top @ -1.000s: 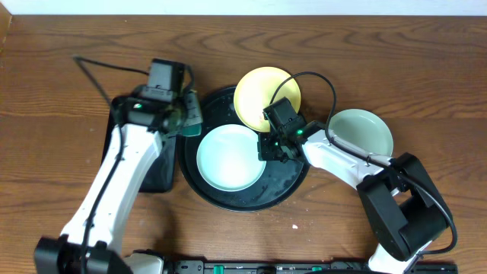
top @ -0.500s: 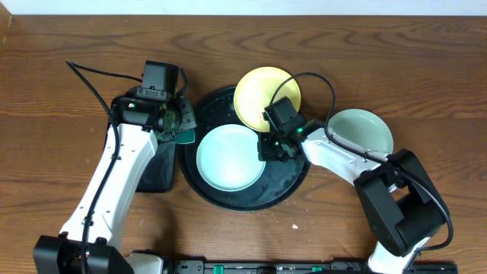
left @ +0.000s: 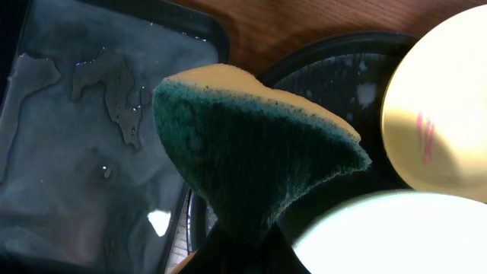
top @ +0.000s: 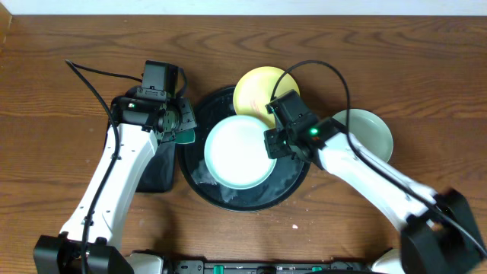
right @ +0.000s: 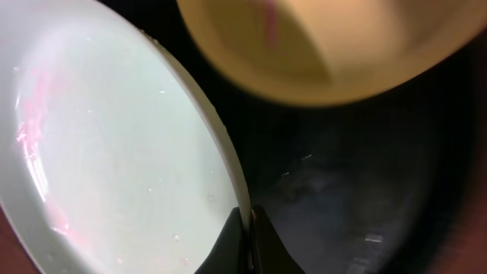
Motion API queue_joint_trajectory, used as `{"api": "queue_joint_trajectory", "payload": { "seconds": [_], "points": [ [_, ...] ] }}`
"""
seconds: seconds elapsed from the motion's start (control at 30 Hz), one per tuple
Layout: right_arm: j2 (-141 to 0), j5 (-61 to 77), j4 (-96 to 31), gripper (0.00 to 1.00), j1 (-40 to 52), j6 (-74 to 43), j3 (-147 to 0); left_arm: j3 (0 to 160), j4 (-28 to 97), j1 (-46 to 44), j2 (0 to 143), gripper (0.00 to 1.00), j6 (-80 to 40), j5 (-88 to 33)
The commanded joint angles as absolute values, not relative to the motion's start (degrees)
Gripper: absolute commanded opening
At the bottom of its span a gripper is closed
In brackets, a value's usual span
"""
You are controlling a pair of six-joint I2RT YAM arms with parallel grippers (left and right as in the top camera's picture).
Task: Clean dirty plates on tray and stack at the side
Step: 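Lift the second mint plate with the right gripper and stack it on the first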
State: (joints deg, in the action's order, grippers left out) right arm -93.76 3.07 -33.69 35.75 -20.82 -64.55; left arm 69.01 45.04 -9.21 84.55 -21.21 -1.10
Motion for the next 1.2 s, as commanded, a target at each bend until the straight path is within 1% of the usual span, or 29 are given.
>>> {"api": "queue_joint_trajectory", "payload": {
  "seconds": [0.0, 0.13, 0.17, 0.33, 0.47, 0.6, 0.87, 1.07, 1.17],
  "points": [
    [-88.31, -13.19, -35.0, 0.01, 39.79, -14.94, -66.13, 69.12, 45.19, -9.02, 84.99, 0.07, -21.76, -0.38],
    [-85.67, -29.08, -37.08, 0.01, 44.73, -13.65, -66.13, 69.12, 45.19, -9.02, 84.99, 0.07, -21.76, -0.38],
    [-85.19, -36.14, -37.65, 0.01, 47.13, -12.95, -66.13, 69.12, 45.17, -9.02, 84.97, 0.07, -21.76, -0.38],
    [-85.08, -54.33, -37.98, 0.01, 53.54, -12.95, -66.13, 69.12, 44.93, -9.02, 84.97, 0.07, -21.76, -0.38],
    [-85.08, -64.79, -37.71, 0.01, 57.74, -12.67, -66.13, 69.12, 44.62, -9.02, 84.97, 0.07, -21.76, -0.38],
    [-85.08, -69.78, -37.17, 0.01, 60.93, -9.1, -66.13, 69.12, 44.51, -9.02, 84.99, 0.07, -21.78, -0.38],
    [-84.68, -79.61, -35.24, 0.01, 63.44, -9.08, -66.13, 69.12, 44.51, -9.02, 84.99, 0.08, -21.78, -0.4],
    [-84.31, -78.48, -35.55, 0.01, 63.48, -9.1, -66.13, 69.12, 44.58, -9.02, 84.99, 0.08, -21.78, -0.4],
    [-84.33, -72.86, -36.6, 0.01, 63.42, -9.15, -66.11, 69.12, 44.58, -9.02, 84.99, 0.07, -21.78, -0.4]
  ]
}}
